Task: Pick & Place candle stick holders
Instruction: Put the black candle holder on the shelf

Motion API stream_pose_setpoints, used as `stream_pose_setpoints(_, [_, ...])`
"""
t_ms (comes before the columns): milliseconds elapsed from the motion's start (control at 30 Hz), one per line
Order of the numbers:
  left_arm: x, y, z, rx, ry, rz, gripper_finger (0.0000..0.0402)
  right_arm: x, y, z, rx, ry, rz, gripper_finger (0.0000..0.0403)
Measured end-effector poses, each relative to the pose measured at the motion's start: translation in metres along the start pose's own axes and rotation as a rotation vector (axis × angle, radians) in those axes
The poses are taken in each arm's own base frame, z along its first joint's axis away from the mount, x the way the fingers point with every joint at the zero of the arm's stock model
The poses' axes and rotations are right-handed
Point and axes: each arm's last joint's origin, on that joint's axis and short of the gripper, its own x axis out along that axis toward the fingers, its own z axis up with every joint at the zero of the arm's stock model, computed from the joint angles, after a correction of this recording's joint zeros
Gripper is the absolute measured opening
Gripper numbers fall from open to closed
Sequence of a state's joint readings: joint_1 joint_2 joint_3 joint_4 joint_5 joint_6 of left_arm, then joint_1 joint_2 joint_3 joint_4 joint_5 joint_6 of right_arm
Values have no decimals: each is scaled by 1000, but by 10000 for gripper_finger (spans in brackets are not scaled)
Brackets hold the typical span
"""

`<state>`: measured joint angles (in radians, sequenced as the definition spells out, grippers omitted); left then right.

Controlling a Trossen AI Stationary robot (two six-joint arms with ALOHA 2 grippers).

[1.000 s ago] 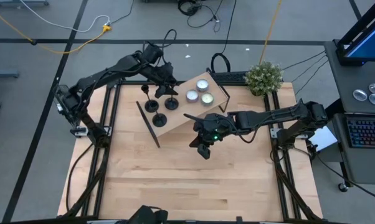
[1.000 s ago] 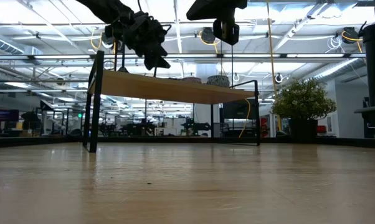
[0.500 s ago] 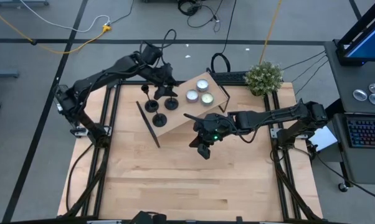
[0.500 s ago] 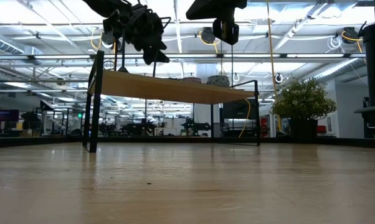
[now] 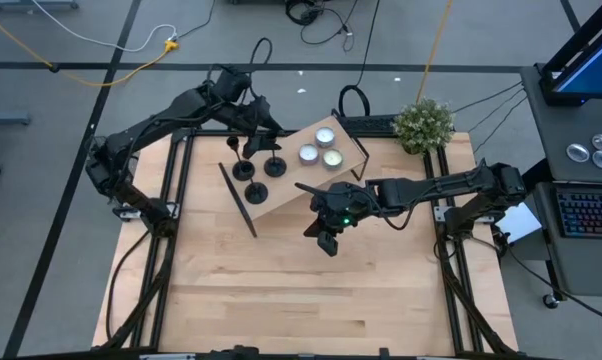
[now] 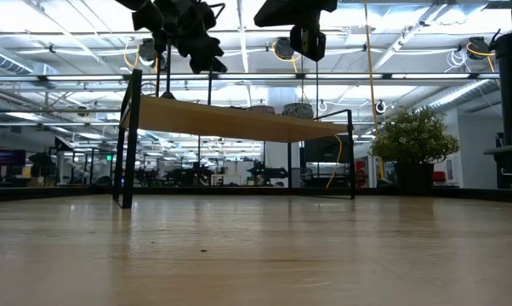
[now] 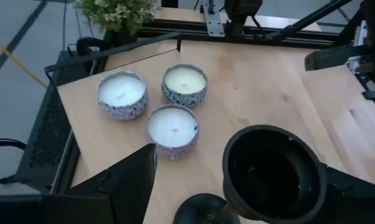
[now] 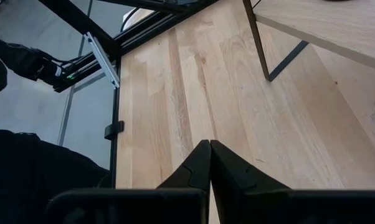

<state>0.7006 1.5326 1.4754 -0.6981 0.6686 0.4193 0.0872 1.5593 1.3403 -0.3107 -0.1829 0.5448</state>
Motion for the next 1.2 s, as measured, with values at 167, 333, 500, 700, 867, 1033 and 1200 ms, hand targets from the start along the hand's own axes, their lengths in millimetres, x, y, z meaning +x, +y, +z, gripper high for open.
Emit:
stream_pose_setpoints(167, [1, 0, -1, -26, 10, 11, 296, 0, 0, 0, -7, 0, 0, 0])
stream_pose_setpoints(333, [0, -2, 2, -22, -2, 13, 296, 0, 0, 0, -8, 0, 0, 0])
stream_pose_setpoints(500, [-5, -6, 6, -2, -28, 21, 296, 0, 0, 0, -10, 0, 1, 0])
stream_pose_setpoints(700, [-10, -9, 10, 0, -35, 45, 296, 0, 0, 0, -13, 0, 1, 0])
stream_pose_setpoints(867, [-12, -10, 13, -7, -24, 77, 296, 0, 0, 0, -15, 1, 1, 0])
stream_pose_setpoints(1033, [-12, -12, 13, -8, -19, 72, 296, 0, 0, 0, -15, 1, 1, 0])
stream_pose_setpoints(1200, [-14, -16, 15, -4, -15, 86, 296, 0, 0, 0, -17, 1, 1, 0])
